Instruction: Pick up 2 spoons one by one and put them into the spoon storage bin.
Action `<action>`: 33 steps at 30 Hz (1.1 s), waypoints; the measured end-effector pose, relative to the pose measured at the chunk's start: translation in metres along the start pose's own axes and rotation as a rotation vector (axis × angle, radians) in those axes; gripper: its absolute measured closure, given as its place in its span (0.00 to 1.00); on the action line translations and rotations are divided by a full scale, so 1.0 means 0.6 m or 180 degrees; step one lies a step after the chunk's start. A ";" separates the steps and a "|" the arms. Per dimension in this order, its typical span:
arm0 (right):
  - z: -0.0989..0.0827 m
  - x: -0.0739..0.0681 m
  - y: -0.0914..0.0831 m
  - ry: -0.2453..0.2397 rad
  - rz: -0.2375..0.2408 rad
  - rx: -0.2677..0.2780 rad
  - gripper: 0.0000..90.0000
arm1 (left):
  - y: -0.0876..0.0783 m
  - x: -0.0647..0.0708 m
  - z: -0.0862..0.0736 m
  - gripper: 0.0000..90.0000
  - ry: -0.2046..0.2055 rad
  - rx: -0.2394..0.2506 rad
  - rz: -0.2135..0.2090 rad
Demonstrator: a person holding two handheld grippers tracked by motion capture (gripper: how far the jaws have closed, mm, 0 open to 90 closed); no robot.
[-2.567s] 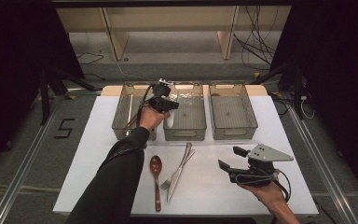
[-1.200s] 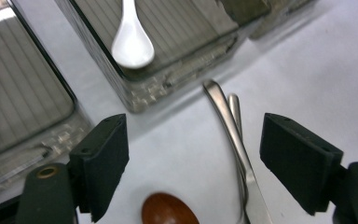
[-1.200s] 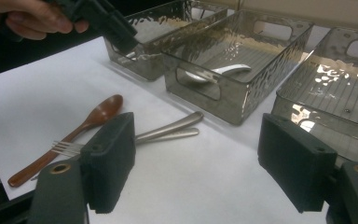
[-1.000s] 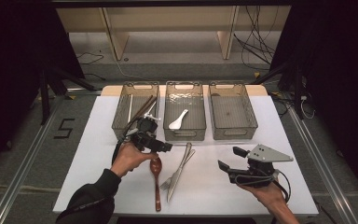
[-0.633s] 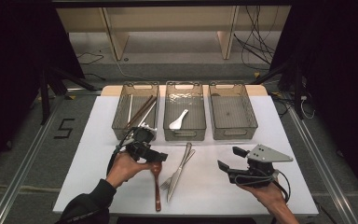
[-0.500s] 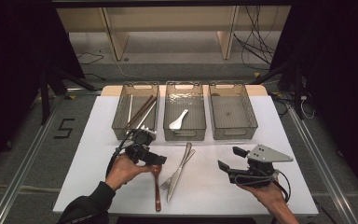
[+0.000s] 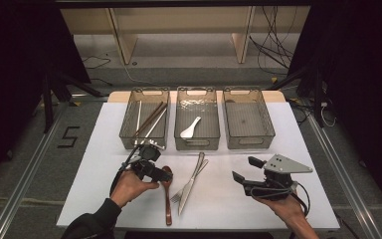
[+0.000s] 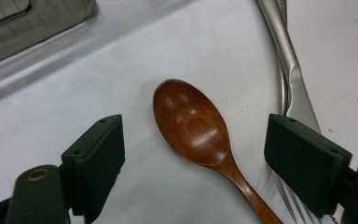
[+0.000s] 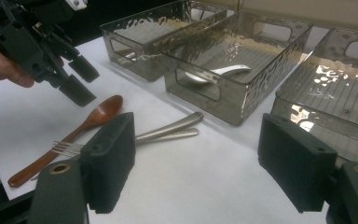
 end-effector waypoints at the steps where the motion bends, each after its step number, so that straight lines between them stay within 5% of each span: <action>1: 0.000 0.000 0.000 0.0001 0.0000 0.0003 0.32 | 0.002 0.000 -0.002 0.22 0.0008 -0.0020 0.0020; 19: -0.001 -0.002 0.000 -0.0007 -0.0003 -0.0023 0.32 | 0.038 0.025 -0.040 0.24 0.0177 -0.0443 0.0030; 33: 0.000 -0.002 0.000 -0.0009 -0.0006 -0.0020 0.32 | 0.038 0.034 -0.052 0.43 0.0369 -0.0515 0.0017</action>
Point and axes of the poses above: each handheld gripper's, and its own axes: y roughly forward along the jaws, z roughly out of its top, x roughly to its right, the point moved 7 cm from there along y, roughly forward along the jaws, and after that the axes turned 8 degrees about z, right-handed, at the moved point
